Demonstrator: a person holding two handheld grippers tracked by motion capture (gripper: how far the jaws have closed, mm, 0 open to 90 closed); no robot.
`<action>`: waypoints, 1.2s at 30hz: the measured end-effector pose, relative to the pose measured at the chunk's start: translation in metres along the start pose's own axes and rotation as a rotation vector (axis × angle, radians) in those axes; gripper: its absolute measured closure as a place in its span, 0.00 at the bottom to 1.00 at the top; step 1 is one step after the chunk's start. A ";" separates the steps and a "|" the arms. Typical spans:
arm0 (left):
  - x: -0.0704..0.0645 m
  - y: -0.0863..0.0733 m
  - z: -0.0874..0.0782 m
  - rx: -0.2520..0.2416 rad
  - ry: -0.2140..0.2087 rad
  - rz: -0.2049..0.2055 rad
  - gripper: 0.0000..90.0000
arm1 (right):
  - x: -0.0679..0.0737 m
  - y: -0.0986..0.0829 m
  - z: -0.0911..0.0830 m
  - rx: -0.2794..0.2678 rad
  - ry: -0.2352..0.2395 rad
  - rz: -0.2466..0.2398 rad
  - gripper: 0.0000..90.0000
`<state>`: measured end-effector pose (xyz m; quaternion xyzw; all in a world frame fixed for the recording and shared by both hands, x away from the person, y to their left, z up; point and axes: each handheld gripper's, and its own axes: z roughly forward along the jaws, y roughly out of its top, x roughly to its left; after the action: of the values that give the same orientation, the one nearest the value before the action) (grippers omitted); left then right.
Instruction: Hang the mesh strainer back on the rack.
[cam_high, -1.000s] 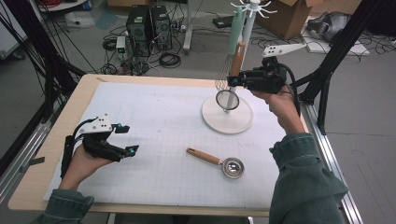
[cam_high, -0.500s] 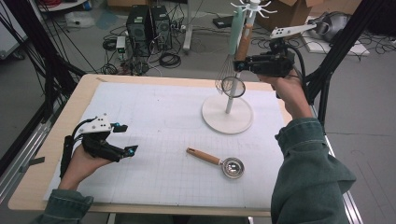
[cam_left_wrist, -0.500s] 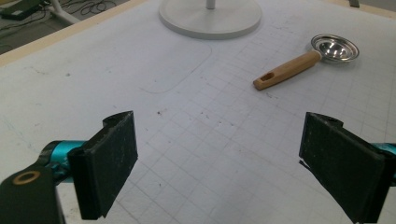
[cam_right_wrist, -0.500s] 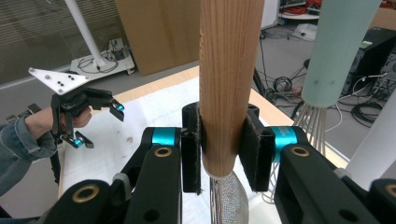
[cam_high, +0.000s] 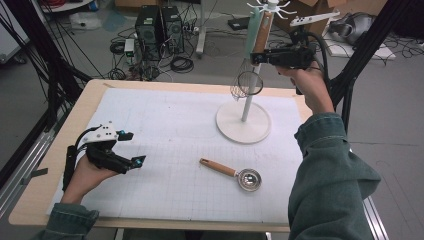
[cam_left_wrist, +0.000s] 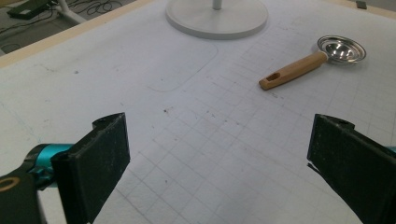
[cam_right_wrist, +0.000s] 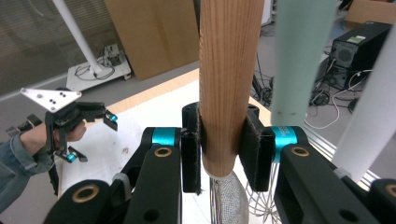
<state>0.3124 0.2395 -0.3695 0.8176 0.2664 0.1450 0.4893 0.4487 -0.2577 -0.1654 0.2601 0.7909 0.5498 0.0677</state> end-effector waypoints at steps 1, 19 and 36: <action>0.000 0.000 -0.001 -0.002 0.001 -0.003 0.07 | -0.002 0.000 0.000 -0.006 -0.001 0.006 0.80; 0.004 -0.001 -0.004 -0.009 0.011 -0.002 0.07 | -0.015 -0.008 0.006 -0.013 -0.043 0.027 0.79; 0.009 -0.004 -0.008 -0.020 0.008 -0.020 0.07 | -0.013 -0.014 0.003 -0.055 -0.057 0.010 0.75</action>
<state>0.3148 0.2524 -0.3689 0.8093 0.2752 0.1459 0.4980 0.4567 -0.2651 -0.1814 0.2776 0.7719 0.5640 0.0948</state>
